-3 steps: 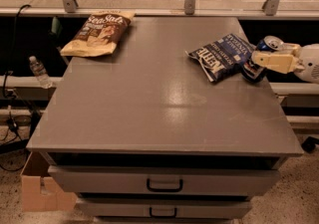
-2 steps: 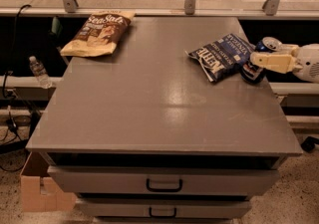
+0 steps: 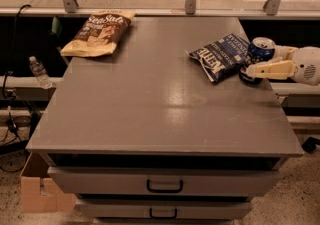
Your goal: Move pepsi can near blue chip bag
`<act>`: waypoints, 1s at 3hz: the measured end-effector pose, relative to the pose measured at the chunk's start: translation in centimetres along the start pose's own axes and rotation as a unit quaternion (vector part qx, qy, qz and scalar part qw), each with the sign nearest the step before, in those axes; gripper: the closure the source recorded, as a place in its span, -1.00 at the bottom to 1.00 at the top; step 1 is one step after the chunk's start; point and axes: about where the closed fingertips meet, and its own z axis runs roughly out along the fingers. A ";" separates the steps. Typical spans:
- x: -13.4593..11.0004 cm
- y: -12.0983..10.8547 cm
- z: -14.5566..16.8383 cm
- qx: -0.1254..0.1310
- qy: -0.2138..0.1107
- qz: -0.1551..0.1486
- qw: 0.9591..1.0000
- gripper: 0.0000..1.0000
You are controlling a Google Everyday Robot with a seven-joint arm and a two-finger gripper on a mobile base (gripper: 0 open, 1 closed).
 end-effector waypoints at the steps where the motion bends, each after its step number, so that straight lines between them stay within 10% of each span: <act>1: -0.4 0.9 0.8 -0.009 -0.002 -0.007 1.000 -1.00; 3: -2.5 6.3 -3.5 0.025 -0.035 -0.046 0.998 -1.00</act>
Offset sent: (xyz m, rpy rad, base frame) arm -0.0465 0.0126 0.0345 -0.0141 -0.1101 -0.0240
